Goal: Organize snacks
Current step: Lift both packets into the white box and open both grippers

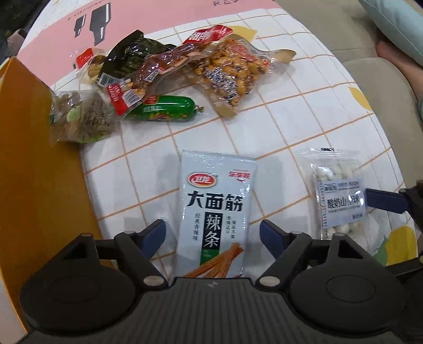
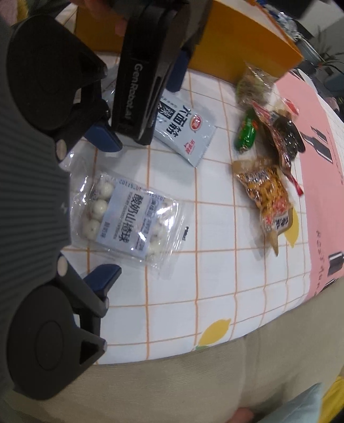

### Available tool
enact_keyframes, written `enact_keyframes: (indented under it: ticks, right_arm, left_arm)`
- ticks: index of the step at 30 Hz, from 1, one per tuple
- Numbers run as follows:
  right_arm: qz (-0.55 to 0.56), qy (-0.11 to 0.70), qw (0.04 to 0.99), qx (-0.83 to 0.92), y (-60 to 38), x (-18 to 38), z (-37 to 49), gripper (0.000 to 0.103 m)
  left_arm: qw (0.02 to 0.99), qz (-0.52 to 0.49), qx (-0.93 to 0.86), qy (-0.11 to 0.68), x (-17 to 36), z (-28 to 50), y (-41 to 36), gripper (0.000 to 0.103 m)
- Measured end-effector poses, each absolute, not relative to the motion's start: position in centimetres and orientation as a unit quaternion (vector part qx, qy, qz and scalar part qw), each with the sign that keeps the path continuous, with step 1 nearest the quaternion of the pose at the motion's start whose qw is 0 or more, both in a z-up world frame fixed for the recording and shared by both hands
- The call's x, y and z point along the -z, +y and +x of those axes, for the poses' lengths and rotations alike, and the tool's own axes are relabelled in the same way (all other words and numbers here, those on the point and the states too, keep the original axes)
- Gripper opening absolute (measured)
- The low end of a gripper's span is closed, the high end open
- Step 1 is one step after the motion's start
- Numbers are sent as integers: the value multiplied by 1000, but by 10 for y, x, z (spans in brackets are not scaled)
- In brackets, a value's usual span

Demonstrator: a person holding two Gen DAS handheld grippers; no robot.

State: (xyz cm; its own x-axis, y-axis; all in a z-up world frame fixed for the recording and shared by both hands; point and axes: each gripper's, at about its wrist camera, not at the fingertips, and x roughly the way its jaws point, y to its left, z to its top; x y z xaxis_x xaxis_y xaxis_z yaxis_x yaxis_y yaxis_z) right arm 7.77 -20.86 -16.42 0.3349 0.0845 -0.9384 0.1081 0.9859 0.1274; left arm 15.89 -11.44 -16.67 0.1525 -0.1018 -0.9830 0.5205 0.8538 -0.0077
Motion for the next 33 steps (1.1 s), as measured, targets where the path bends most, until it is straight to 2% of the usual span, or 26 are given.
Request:
enact_keyframes:
  ticks: [2,4,12,18,27,33]
  right_arm:
    - [59,572,818,11,-205,164,78,78]
    - [31,568,822,14,-202,164,78,69]
    - [69,569,819,17,-216,160,76,64]
    - [91,549,830,19,-221,144,71,63]
    - [93,469,877,-51,-196,81,68,63]
    - [78,436,883,-154,-147,38,81,63]
  left_arm:
    - [739,167,211,617,165,159,-114,79]
    - [741,162,210,617,162,167,-107,59]
    - [763,132,200,600,149,162,-96,55]
    - [784,88,212,577,108,158,-80,55]
    - [817,43,221,531,27,158,-35,55]
    - [825,35,185,534,-6,169,21,55]
